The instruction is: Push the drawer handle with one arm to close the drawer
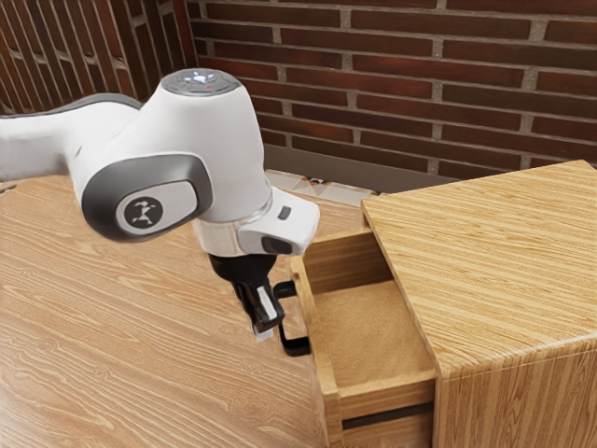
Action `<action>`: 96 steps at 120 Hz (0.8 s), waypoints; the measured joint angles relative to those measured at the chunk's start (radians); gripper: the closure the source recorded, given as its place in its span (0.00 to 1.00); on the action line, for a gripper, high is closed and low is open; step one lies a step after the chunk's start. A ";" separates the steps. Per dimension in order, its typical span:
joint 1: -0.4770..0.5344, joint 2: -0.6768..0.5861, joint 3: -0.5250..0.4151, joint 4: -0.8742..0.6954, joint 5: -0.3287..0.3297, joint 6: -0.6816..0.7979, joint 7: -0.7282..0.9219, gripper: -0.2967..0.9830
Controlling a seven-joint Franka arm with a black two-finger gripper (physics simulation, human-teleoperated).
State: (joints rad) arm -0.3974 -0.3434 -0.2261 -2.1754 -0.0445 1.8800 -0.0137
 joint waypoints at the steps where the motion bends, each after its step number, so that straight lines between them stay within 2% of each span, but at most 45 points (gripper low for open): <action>1: 0.000 0.003 -0.002 0.003 0.000 0.000 0.000 0.81; 96: 0.003 0.309 -0.049 0.317 0.020 -0.012 0.020 0.81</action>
State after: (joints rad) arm -0.3941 -0.0340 -0.2747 -1.8589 -0.0242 1.8680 0.0059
